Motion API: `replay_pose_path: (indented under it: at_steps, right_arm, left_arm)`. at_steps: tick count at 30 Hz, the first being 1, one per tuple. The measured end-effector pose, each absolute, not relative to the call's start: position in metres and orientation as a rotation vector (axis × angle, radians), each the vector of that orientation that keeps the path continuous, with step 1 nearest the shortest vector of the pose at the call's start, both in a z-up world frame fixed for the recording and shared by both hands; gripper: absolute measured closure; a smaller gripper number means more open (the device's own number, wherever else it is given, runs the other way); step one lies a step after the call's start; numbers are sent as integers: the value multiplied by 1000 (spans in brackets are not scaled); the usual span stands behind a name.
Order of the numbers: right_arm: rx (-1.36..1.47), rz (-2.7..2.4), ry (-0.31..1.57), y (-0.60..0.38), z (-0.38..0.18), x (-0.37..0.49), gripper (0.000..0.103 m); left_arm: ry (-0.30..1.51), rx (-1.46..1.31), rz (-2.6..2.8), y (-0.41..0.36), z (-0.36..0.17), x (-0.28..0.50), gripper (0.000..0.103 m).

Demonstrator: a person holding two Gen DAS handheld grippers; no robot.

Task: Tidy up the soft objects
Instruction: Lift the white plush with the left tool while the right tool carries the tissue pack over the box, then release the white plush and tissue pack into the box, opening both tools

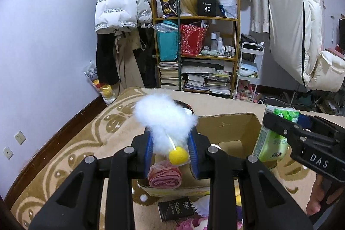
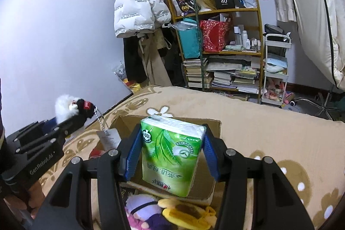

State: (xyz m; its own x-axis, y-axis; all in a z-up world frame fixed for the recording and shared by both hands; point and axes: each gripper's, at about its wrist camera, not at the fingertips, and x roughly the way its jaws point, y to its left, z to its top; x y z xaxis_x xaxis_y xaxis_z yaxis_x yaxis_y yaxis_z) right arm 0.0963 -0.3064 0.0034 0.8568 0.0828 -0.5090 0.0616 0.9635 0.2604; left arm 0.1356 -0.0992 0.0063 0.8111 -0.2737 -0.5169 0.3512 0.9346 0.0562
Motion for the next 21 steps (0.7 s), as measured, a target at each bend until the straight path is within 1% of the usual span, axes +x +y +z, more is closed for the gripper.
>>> replay_pose_path:
  at_steps: [15, 21]
  right_arm:
    - [343, 47, 601, -322, -33, 115, 47]
    - [350, 66, 623, -320, -37, 114, 45]
  left_arm:
    - [625, 173, -364, -117, -27, 158, 73]
    - [684, 197, -346, -119, -40, 164, 68]
